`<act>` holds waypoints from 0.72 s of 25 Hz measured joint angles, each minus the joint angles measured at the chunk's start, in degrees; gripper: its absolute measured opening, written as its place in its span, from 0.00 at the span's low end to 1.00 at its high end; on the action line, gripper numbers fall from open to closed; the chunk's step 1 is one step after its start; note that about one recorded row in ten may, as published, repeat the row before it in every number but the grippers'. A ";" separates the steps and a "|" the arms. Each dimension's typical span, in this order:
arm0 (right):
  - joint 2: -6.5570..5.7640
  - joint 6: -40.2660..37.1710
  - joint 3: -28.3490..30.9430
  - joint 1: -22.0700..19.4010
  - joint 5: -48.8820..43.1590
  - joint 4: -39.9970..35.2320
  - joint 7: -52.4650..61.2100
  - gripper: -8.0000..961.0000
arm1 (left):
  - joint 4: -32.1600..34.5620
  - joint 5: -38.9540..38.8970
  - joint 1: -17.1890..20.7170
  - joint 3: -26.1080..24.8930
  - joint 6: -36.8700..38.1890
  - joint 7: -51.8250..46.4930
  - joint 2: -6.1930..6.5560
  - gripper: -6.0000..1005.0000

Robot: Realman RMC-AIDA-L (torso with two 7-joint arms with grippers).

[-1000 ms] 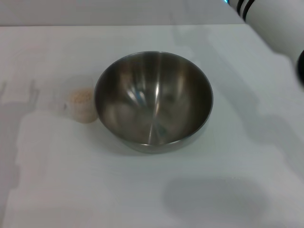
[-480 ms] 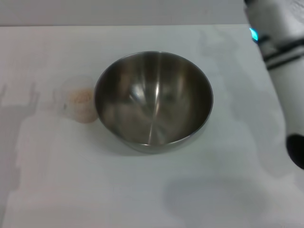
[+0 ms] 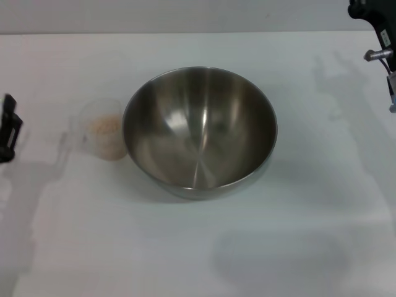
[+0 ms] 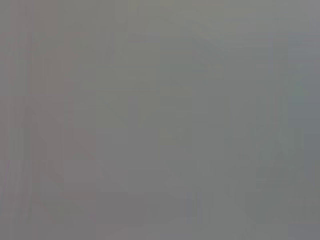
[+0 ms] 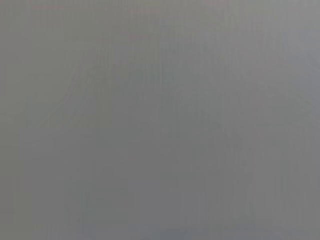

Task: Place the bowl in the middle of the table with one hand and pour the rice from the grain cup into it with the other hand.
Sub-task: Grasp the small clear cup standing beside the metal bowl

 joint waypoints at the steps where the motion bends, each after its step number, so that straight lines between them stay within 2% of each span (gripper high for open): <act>1: -0.06 -0.18 0.03 0.10 -0.01 0.19 0.00 0.43 | -0.18 0.01 0.30 0.54 -0.67 0.07 -0.03 0.64; 8: -0.41 -0.40 1.13 1.56 -0.29 1.40 -0.06 0.43 | -4.19 -0.17 1.85 6.31 -8.14 6.80 -0.01 0.64; 18: -0.60 -0.49 1.61 2.00 -0.21 2.84 -0.30 0.43 | -6.70 -0.45 0.33 6.47 -16.14 9.65 0.00 0.64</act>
